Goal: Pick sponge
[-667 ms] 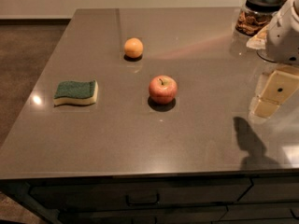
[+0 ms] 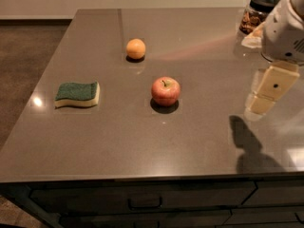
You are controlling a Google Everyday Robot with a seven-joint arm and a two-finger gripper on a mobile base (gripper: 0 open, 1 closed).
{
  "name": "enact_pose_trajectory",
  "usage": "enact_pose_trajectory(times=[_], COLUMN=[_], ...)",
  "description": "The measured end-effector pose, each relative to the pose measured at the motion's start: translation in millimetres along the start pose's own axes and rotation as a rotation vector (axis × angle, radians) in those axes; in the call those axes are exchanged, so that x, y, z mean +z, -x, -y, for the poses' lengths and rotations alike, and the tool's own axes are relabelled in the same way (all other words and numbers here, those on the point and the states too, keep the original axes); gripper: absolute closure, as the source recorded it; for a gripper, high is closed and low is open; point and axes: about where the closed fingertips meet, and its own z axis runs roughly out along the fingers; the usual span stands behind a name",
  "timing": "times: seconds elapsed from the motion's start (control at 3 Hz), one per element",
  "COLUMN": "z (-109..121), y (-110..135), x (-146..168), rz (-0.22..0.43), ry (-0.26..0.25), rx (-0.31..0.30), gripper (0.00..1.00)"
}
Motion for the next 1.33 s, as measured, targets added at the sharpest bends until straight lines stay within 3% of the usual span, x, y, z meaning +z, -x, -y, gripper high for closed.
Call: enact_pose_trajectory(times=[0.33,0.67,1.33], z=[13,33,41], y=[25,68,140], x=[10,34,67], rz=[0.066,0.128,0.216], ry=[0.026,0.042,0.077], rx=[-0.015,-0.026,-0.019], gripper=[0.00,0.00,0.00])
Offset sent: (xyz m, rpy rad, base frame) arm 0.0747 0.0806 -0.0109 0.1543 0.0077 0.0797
